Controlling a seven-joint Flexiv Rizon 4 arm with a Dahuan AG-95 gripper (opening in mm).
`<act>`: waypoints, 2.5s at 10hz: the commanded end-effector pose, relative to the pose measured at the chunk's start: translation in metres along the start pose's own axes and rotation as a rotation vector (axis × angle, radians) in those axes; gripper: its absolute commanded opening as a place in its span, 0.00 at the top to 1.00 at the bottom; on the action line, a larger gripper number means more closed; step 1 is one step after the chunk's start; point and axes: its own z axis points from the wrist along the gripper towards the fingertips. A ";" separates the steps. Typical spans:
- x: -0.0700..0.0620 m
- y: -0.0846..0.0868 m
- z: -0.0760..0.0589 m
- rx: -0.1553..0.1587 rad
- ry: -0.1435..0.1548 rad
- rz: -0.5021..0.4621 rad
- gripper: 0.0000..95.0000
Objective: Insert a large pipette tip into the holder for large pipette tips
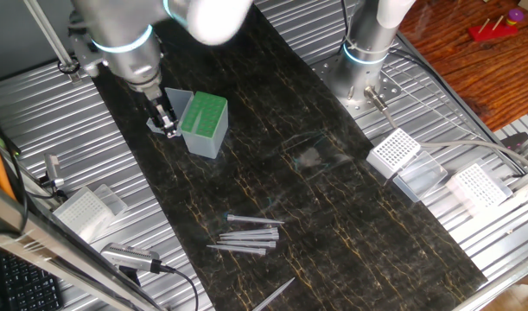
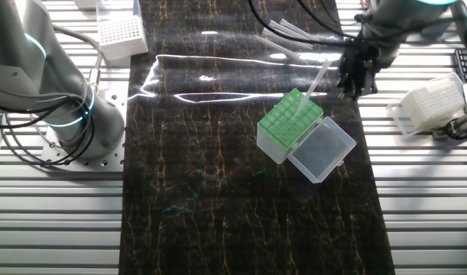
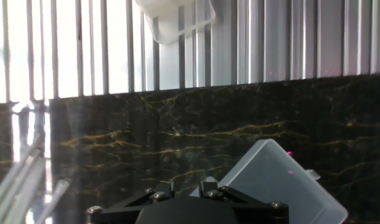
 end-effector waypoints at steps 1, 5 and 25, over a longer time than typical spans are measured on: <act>-0.002 -0.001 0.001 0.160 0.039 -0.150 0.80; -0.002 -0.001 0.001 0.144 0.029 -0.121 0.80; -0.024 -0.015 0.021 -0.043 0.023 0.205 1.00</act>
